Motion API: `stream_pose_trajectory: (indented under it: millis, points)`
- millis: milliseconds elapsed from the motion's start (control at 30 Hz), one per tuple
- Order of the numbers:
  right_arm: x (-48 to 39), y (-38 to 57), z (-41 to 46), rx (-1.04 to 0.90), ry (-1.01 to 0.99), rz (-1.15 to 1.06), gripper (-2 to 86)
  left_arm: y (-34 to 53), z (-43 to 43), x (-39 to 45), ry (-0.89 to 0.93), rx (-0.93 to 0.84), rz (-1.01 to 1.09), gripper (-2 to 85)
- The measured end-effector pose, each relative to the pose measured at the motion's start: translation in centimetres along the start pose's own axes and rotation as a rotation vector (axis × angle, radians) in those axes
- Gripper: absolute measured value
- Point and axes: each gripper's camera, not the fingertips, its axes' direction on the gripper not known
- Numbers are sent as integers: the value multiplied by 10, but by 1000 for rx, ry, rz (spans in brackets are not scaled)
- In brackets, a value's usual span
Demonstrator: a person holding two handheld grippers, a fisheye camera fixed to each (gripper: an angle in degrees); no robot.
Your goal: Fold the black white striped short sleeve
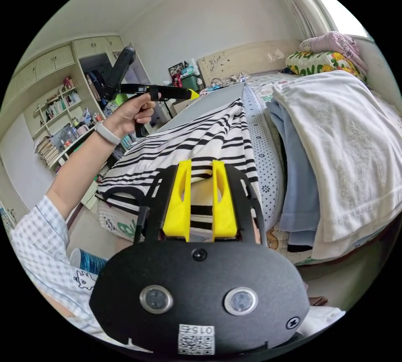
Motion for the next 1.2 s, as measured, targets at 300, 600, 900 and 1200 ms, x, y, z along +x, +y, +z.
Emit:
stream_pose_trajectory:
  millis: [300, 600, 900, 1200]
  points:
    - [-4, 4, -22, -59, 83, -160, -1, -77, 80, -51, -44, -126, -46, 68]
    - [6, 10, -37, -103, 283, -160, 42, -102, 92, -83, -104, -184, -6, 76]
    - [13, 10, -7, -254, 232, -191, 122, -125, 65, -111, 105, -45, -149, 122]
    - [16, 12, 5, -271, 212, -207, 100, -115, 135, -82, 11, -194, -119, 131]
